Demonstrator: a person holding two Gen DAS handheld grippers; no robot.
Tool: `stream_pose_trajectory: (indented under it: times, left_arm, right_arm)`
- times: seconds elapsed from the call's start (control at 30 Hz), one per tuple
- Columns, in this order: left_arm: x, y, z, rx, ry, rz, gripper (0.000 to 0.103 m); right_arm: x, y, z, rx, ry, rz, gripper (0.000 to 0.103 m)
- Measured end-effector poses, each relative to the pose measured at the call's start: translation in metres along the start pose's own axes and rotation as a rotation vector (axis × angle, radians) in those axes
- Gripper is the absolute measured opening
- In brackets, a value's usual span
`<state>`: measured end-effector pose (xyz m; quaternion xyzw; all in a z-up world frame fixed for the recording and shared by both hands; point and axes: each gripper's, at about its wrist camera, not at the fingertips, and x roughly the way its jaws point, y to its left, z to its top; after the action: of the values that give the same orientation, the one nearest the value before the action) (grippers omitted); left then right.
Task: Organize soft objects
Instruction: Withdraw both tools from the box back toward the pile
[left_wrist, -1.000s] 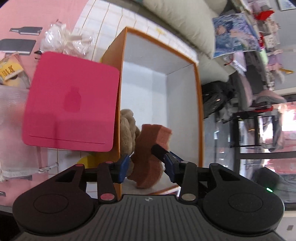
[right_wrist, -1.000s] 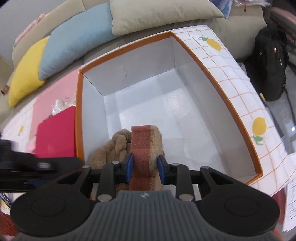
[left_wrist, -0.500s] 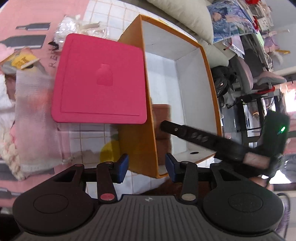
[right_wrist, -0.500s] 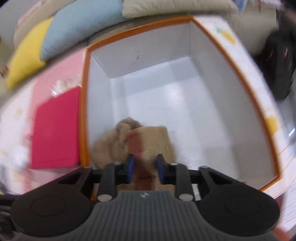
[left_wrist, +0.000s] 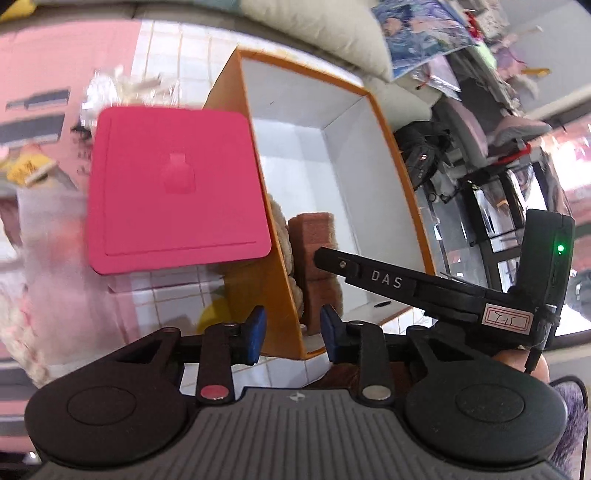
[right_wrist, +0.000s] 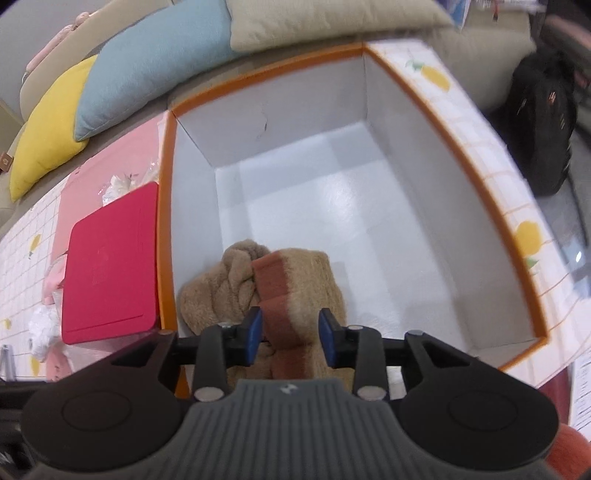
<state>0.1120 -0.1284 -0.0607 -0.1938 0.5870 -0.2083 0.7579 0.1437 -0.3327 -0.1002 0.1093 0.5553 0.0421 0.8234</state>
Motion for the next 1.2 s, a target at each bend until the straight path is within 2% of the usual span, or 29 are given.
stream_pose_trajectory:
  times: [0.2, 0.33, 0.5, 0.57, 0.63, 0.7, 0.83, 1.03, 1.17, 1.2]
  left_arm:
    - [-0.033, 0.005, -0.012, 0.089, -0.068, -0.01, 0.035]
    - [-0.057, 0.016, -0.022, 0.116, -0.126, 0.006, 0.035]
    - [-0.093, 0.039, -0.039, 0.143, -0.223, 0.048, 0.035]
    - [-0.105, 0.05, -0.047, 0.154, -0.253, 0.08, 0.035]
    - [-0.112, 0.058, -0.054, 0.166, -0.268, 0.148, 0.036]
    - [-0.115, 0.068, -0.062, 0.179, -0.264, 0.208, 0.035]
    - [-0.115, 0.087, -0.077, 0.165, -0.234, 0.277, 0.036]
    - [-0.107, 0.115, -0.09, 0.053, -0.19, 0.309, 0.036]
    - [-0.108, 0.123, -0.089, 0.053, -0.209, 0.324, 0.039]
    - [-0.107, 0.124, -0.089, 0.062, -0.206, 0.32, 0.042]
  right_arm:
    - [-0.04, 0.019, -0.015, -0.042, -0.13, -0.008, 0.042]
    - [-0.06, 0.046, -0.029, -0.065, -0.208, 0.033, 0.044]
    - [-0.072, 0.086, -0.055, -0.117, -0.265, 0.094, 0.047]
    - [-0.071, 0.1, -0.065, -0.141, -0.266, 0.122, 0.051]
    - [-0.069, 0.112, -0.075, -0.172, -0.256, 0.153, 0.054]
    - [-0.064, 0.123, -0.082, -0.207, -0.226, 0.166, 0.054]
    - [-0.048, 0.142, -0.093, -0.27, -0.168, 0.158, 0.058]
    - [-0.025, 0.154, -0.099, -0.334, -0.101, 0.12, 0.057]
    - [-0.019, 0.172, -0.101, -0.414, -0.095, 0.148, 0.055]
    - [-0.018, 0.178, -0.103, -0.439, -0.095, 0.155, 0.051]
